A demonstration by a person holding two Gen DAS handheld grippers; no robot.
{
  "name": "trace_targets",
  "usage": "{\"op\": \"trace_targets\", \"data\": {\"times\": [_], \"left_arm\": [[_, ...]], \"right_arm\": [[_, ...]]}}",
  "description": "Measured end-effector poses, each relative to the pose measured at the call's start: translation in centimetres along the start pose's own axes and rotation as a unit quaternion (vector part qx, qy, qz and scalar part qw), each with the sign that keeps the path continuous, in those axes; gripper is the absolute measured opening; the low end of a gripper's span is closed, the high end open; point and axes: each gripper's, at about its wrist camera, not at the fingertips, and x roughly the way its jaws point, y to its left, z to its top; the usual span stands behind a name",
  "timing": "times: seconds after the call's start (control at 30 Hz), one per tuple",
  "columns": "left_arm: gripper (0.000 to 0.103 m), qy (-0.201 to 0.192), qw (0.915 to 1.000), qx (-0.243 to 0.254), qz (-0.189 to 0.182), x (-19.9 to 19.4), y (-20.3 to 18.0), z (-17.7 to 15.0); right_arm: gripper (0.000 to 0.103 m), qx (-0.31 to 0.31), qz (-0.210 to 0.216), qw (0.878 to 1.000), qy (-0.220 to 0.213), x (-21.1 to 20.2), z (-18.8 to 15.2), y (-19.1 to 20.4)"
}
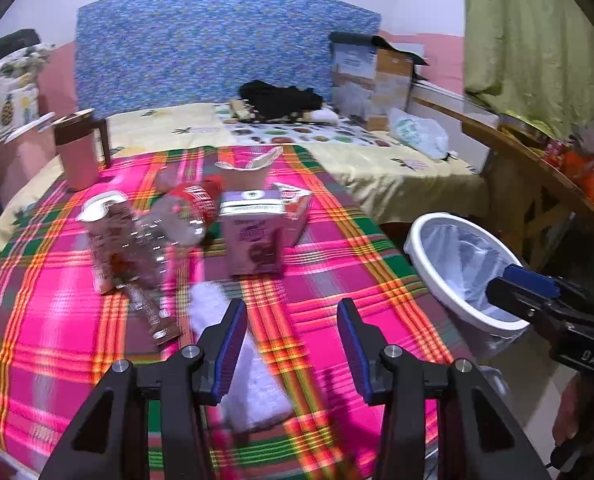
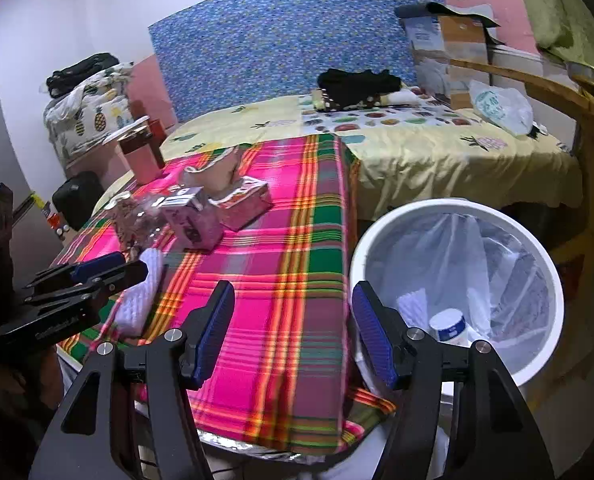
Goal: Collect trash
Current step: 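Return both tools to the table over the remaining trash, then grasp the second foam net with the left gripper while the right grasps the purple carton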
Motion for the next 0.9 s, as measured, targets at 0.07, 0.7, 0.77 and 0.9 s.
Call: {"op": "trace_targets", "data": {"times": [0.07,0.7,0.77,0.9], "left_arm": [[0.047,0.001,0.9999,-0.008,0.012,-0.3,0.9,-0.3],[0.047,0.049,0.9967,-0.062,0.019,2.0,3.0,-2.3],[0.047,0.059,0.996,-0.064,0.018,2.8,2.9,-2.7],[0.042,0.068,0.9962,-0.053,0.011,3.6,2.6,-3.0]], "right_arm": [[0.063,-0.005,0.003,1.0,0.0,0.0,0.0,0.6],[0.063,-0.023,0.021,1.0,0.0,0.8,0.4,3.2],[0.063,-0.024,0.021,0.999,0.001,1.0,0.4,3.2],[0.063,-0.026,0.023,0.999,0.006,1.4,0.5,3.4]]}}
